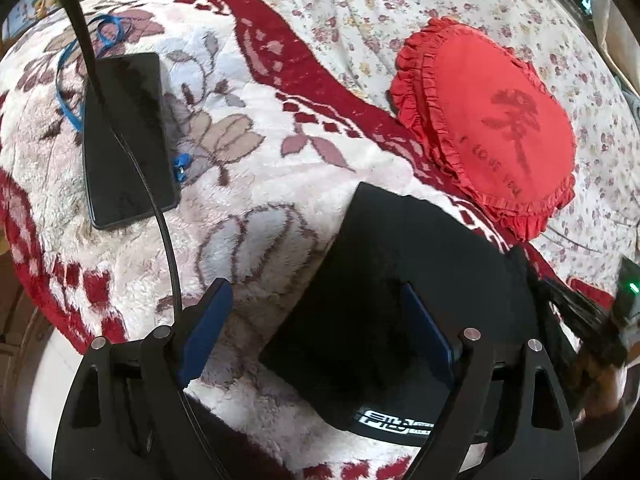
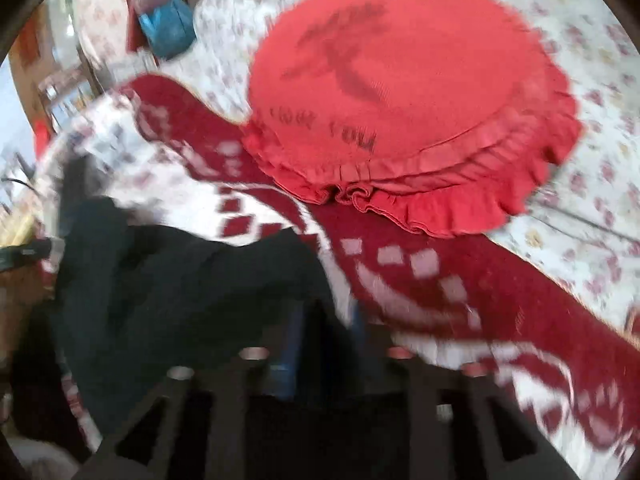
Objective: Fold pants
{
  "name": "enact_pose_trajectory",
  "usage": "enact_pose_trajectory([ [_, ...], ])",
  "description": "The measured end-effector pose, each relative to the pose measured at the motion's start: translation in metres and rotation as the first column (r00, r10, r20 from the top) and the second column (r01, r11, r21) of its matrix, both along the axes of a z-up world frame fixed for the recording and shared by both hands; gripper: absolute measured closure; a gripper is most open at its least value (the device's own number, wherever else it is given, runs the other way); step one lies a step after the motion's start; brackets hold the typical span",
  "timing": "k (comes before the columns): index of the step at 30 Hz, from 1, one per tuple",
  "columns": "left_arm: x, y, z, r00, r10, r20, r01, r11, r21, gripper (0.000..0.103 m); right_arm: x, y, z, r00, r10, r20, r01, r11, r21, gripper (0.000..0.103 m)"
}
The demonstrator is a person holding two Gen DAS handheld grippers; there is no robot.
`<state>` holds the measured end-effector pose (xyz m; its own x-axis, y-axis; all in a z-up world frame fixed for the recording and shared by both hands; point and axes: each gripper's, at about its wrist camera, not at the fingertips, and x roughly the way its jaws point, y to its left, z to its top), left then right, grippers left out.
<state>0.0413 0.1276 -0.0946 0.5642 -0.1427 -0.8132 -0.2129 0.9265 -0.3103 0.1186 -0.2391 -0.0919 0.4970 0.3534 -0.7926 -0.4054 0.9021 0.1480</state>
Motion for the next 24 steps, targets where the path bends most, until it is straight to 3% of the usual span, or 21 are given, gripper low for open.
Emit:
enact_pose_trajectory([
  [5, -0.001, -0.009, 0.004, 1.0, -0.003, 0.018, 0.003, 1.0, 0.009, 0.017, -0.086, -0.006, 0.023, 0.996, 0.091, -0.009, -0.089, 0.986, 0.139, 0.062],
  [11, -0.007, -0.03, 0.012, 0.998, -0.041, 0.037, 0.039, 0.998, 0.05, 0.017, -0.16, 0.008, 0.007, 0.991, 0.105, 0.079, -0.108, 0.994, 0.032, 0.062],
  [15, -0.019, -0.035, 0.018, 0.997, -0.055, 0.047, 0.053, 0.998, 0.037, 0.017, -0.173, 0.018, -0.001, 0.985, 0.138, 0.108, -0.138, 0.99, -0.007, 0.062],
  [17, -0.027, -0.032, 0.017, 0.999, -0.043, 0.033, 0.043, 0.999, 0.008, 0.017, -0.173, 0.025, -0.004, 0.984, 0.163, 0.07, -0.165, 0.986, 0.02, 0.062],
  [19, -0.036, -0.029, 0.015, 0.999, -0.036, 0.018, 0.036, 0.999, -0.019, 0.017, -0.176, 0.027, -0.004, 0.984, 0.173, 0.041, -0.177, 0.979, 0.105, 0.062],
  [22, -0.052, -0.032, 0.01, 0.999, -0.052, -0.001, 0.052, 0.997, -0.048, 0.017, -0.18, 0.023, -0.009, 0.993, 0.118, 0.019, -0.12, 0.985, 0.122, 0.062],
  [24, -0.061, -0.037, 0.003, 0.997, -0.076, -0.025, 0.074, 0.992, -0.1, 0.017, -0.178, 0.011, -0.018, 0.997, 0.065, -0.031, -0.058, 0.982, 0.18, 0.062],
])
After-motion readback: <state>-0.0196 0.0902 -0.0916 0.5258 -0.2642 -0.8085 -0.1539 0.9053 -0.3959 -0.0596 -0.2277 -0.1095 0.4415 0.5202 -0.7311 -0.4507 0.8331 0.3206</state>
